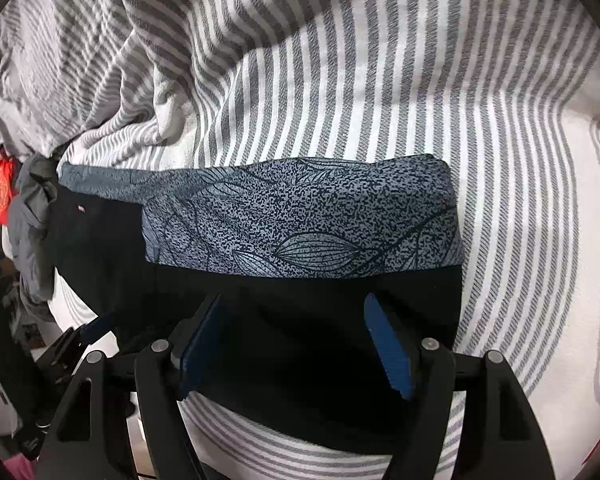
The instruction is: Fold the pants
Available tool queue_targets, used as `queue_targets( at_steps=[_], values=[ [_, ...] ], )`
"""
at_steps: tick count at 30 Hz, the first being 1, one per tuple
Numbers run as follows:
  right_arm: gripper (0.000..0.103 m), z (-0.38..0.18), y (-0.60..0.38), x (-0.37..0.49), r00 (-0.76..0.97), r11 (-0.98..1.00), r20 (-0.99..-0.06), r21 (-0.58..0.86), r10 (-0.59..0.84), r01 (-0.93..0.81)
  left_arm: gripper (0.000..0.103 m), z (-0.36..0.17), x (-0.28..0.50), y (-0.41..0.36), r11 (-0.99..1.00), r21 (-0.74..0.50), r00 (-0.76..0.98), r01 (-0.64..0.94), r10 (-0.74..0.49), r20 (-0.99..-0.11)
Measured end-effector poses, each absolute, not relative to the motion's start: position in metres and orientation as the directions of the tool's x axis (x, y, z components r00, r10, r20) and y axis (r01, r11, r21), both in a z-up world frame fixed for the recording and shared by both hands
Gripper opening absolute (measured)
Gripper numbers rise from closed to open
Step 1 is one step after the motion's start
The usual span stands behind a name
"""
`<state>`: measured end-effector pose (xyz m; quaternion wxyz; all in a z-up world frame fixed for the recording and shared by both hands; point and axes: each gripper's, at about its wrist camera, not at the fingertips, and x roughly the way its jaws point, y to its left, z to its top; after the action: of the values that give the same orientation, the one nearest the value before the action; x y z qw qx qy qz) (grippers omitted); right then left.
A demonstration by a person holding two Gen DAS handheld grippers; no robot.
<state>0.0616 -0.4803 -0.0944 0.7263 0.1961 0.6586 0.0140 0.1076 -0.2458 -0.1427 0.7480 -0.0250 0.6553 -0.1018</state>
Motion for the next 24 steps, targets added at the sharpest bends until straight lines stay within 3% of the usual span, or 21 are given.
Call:
queue_targets(
  at_steps=[7,14,18,24],
  values=[
    [0.075,-0.073,-0.449,0.047,0.166,0.951,-0.963,0.243,0.213,0.189,0.093,-0.117,0.129,-0.145,0.978,-0.187,0.209,-0.088,-0.165,-0.964],
    [0.075,-0.066,-0.379,0.049,0.177,0.943,-0.952,0.281,0.251,0.176,0.093,-0.105,0.147,-0.024,0.934,-0.221,0.287,-0.281,-0.138,-0.948],
    [0.075,-0.071,-0.323,0.056,0.164,0.937,-0.942,0.316,0.291,0.149,0.093,-0.112,0.153,0.043,0.889,-0.267,0.312,-0.371,-0.151,-0.938],
    [0.075,-0.07,-0.274,0.065,0.133,0.939,-0.94,0.328,0.314,0.102,0.093,-0.146,0.175,0.084,0.829,-0.355,0.318,-0.433,-0.228,-0.92]
  ],
)
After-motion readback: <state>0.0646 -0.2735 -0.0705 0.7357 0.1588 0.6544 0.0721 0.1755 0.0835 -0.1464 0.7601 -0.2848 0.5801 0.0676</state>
